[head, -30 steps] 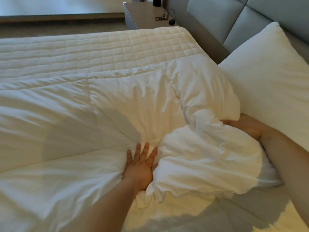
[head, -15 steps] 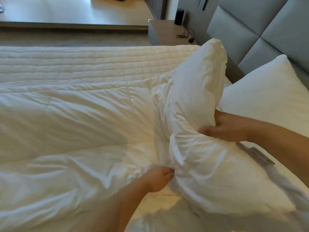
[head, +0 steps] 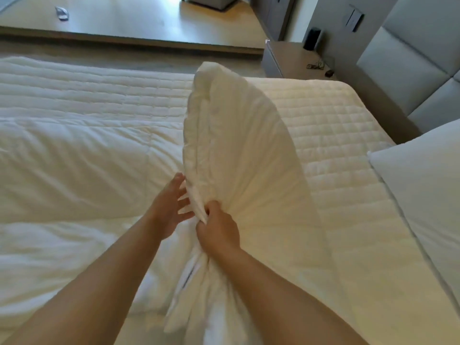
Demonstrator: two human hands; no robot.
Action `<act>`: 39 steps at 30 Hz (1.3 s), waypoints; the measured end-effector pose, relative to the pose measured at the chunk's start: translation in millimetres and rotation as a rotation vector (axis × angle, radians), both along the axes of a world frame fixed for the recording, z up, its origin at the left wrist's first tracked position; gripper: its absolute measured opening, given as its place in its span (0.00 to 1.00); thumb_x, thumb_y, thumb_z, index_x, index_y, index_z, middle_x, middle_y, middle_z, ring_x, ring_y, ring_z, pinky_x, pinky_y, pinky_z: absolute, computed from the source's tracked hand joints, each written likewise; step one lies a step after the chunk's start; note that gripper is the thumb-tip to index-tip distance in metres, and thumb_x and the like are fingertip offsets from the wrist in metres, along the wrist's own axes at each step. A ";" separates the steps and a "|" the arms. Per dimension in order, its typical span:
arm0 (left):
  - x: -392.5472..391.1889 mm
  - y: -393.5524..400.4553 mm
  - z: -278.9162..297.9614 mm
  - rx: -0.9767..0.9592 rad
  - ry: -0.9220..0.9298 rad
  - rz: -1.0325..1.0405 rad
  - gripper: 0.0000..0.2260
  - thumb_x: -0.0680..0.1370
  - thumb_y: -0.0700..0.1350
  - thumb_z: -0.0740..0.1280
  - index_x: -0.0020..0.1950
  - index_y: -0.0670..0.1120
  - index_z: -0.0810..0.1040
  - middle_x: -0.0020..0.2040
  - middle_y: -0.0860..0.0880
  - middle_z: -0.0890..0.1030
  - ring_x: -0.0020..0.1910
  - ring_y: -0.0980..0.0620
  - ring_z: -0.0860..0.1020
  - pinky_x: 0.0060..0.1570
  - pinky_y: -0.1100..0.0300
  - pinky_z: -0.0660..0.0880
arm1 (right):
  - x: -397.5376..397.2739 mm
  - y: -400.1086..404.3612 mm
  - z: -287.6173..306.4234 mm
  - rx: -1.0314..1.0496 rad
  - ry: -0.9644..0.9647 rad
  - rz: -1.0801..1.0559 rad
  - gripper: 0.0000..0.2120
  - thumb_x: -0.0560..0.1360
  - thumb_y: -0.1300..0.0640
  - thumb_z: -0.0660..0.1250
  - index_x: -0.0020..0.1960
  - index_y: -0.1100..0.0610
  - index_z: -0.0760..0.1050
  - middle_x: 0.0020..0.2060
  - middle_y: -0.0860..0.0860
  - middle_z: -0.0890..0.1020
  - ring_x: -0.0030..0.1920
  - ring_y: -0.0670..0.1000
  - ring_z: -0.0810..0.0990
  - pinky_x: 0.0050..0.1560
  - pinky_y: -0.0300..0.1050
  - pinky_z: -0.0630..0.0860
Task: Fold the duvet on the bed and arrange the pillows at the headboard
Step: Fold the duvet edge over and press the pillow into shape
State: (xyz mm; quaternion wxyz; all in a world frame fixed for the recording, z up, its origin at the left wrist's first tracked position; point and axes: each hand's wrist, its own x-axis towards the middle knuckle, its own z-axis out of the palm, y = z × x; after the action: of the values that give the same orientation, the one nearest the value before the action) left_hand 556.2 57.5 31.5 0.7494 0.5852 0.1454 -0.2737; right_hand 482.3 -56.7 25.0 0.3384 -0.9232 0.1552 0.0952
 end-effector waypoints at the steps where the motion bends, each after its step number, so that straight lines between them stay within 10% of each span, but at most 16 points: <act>1: 1.4 6.9 -5.6 0.065 0.000 -0.016 0.16 0.80 0.61 0.58 0.60 0.54 0.77 0.56 0.49 0.83 0.57 0.46 0.81 0.60 0.43 0.74 | 0.2 13.5 -12.0 -0.016 0.010 0.006 0.12 0.75 0.54 0.62 0.57 0.54 0.68 0.49 0.54 0.81 0.50 0.61 0.79 0.43 0.48 0.70; 4: 10.4 18.1 -25.1 0.215 -0.003 -0.048 0.17 0.80 0.61 0.59 0.64 0.54 0.73 0.59 0.50 0.81 0.57 0.46 0.79 0.60 0.42 0.75 | 3.6 29.0 -41.4 -0.066 0.029 0.028 0.13 0.75 0.55 0.61 0.58 0.55 0.69 0.52 0.56 0.81 0.53 0.61 0.79 0.48 0.50 0.72; 11: 33.4 -9.8 -48.5 0.492 -0.154 -0.174 0.54 0.66 0.72 0.69 0.80 0.53 0.42 0.78 0.48 0.59 0.74 0.43 0.64 0.71 0.48 0.64 | -9.3 -15.0 -32.3 0.311 0.184 0.284 0.24 0.76 0.46 0.66 0.70 0.52 0.69 0.53 0.47 0.79 0.52 0.45 0.78 0.53 0.37 0.72; 14: 37.2 -32.8 -61.5 0.691 -0.176 -0.195 0.53 0.71 0.64 0.71 0.79 0.49 0.36 0.79 0.41 0.54 0.75 0.40 0.60 0.71 0.50 0.60 | -51.7 -45.3 -38.1 0.035 -0.232 0.160 0.20 0.75 0.44 0.64 0.62 0.53 0.77 0.54 0.45 0.79 0.56 0.44 0.76 0.58 0.41 0.70; 17: 42.1 -46.0 -76.2 0.711 -0.175 -0.182 0.49 0.72 0.62 0.69 0.80 0.52 0.39 0.78 0.41 0.57 0.75 0.40 0.61 0.72 0.47 0.61 | -85.8 -53.0 -61.4 -0.471 -0.389 0.020 0.31 0.71 0.36 0.60 0.66 0.54 0.72 0.64 0.53 0.75 0.65 0.54 0.70 0.64 0.52 0.63; 24: 25.2 -59.8 -61.3 0.377 -0.206 -0.174 0.46 0.70 0.67 0.69 0.79 0.56 0.47 0.72 0.52 0.69 0.68 0.46 0.71 0.66 0.51 0.68 | -47.2 -15.7 -82.0 0.019 -0.234 -0.068 0.09 0.76 0.51 0.54 0.47 0.50 0.72 0.42 0.47 0.78 0.39 0.49 0.78 0.41 0.47 0.76; 29: 40.9 -34.0 -20.6 0.304 -0.229 -0.099 0.15 0.77 0.50 0.67 0.62 0.47 0.77 0.51 0.51 0.84 0.51 0.51 0.82 0.43 0.62 0.77 | -27.3 12.8 -16.7 0.095 -0.575 -0.007 0.07 0.75 0.57 0.56 0.42 0.46 0.61 0.38 0.45 0.71 0.34 0.46 0.70 0.35 0.44 0.70; 32: 56.0 3.0 -0.3 0.246 -0.274 0.088 0.07 0.79 0.45 0.64 0.55 0.47 0.78 0.44 0.53 0.82 0.43 0.57 0.81 0.34 0.69 0.75 | -16.7 40.0 11.3 0.043 -0.789 0.128 0.05 0.74 0.60 0.58 0.44 0.51 0.64 0.38 0.48 0.72 0.34 0.46 0.70 0.33 0.39 0.68; 39: 38.7 69.8 -61.1 0.281 0.011 -0.060 0.17 0.80 0.55 0.62 0.67 0.54 0.70 0.58 0.46 0.81 0.52 0.45 0.82 0.46 0.47 0.82 | -21.1 68.0 -80.9 -0.129 -0.275 0.304 0.09 0.73 0.55 0.57 0.52 0.50 0.71 0.48 0.50 0.77 0.39 0.60 0.80 0.35 0.51 0.77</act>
State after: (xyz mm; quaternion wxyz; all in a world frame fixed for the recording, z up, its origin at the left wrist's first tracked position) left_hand 594.9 127.3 -29.6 0.6505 0.6870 0.1688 -0.2762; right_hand 461.2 11.4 -55.9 0.2785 -0.9600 -0.0278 0.0084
